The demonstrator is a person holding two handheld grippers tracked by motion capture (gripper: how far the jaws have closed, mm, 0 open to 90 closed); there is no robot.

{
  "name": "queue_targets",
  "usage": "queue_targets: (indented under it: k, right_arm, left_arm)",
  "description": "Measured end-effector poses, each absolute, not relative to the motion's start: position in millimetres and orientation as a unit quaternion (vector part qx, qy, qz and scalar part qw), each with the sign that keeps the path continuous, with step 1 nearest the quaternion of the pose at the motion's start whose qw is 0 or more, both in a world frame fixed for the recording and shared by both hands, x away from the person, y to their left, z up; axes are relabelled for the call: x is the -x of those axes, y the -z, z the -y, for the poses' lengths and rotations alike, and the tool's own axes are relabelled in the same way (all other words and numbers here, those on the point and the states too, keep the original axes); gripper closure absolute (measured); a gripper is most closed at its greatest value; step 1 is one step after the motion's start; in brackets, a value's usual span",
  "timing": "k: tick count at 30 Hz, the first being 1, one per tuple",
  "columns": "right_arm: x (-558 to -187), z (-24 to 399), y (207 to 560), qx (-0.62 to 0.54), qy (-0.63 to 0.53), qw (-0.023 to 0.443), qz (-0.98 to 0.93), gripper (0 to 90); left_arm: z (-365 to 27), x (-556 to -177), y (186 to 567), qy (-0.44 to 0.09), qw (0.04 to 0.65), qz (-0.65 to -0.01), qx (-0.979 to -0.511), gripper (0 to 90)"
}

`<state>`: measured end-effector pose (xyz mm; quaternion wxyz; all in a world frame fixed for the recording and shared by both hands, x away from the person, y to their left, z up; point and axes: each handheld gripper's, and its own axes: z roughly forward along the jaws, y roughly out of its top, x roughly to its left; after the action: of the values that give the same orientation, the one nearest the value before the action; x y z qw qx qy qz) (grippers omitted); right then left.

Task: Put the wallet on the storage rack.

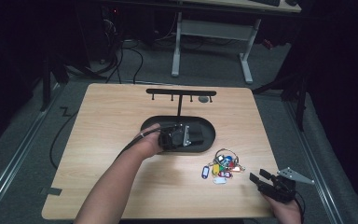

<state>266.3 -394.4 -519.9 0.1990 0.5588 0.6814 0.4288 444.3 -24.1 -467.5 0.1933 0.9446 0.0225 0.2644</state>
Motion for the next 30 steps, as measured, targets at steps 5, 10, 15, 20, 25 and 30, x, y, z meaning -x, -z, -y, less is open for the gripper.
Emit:
queue_targets:
  k: [5,10,15,20,25,30]
  right_arm:
    - [-267,390,520,-0.554,-0.425,0.2,-0.688,43.2]
    - [-267,387,519,-0.552,-0.421,0.202,-0.691,43.3]
    - [-270,386,520,-0.549,-0.417,0.197,-0.697,43.8]
    - [-271,385,520,-0.546,-0.416,0.197,-0.7,44.4]
    - [-272,384,520,-0.546,-0.414,0.195,-0.702,46.9]
    - [-271,383,519,-0.546,-0.412,0.195,-0.703,51.2]
  left_arm:
    - [12,-437,463,-0.257,0.214,-0.056,-0.941,62.2]
    - [-4,-428,461,-0.241,0.237,-0.092,-0.937,61.6]
    - [-12,-416,468,-0.221,0.28,-0.126,-0.926,59.9]
    - [-22,-398,472,-0.202,0.323,-0.146,-0.913,58.5]
    - [-37,-382,479,-0.2,0.32,-0.154,-0.913,58.0]
    - [-59,-369,485,-0.193,0.329,-0.182,-0.906,56.1]
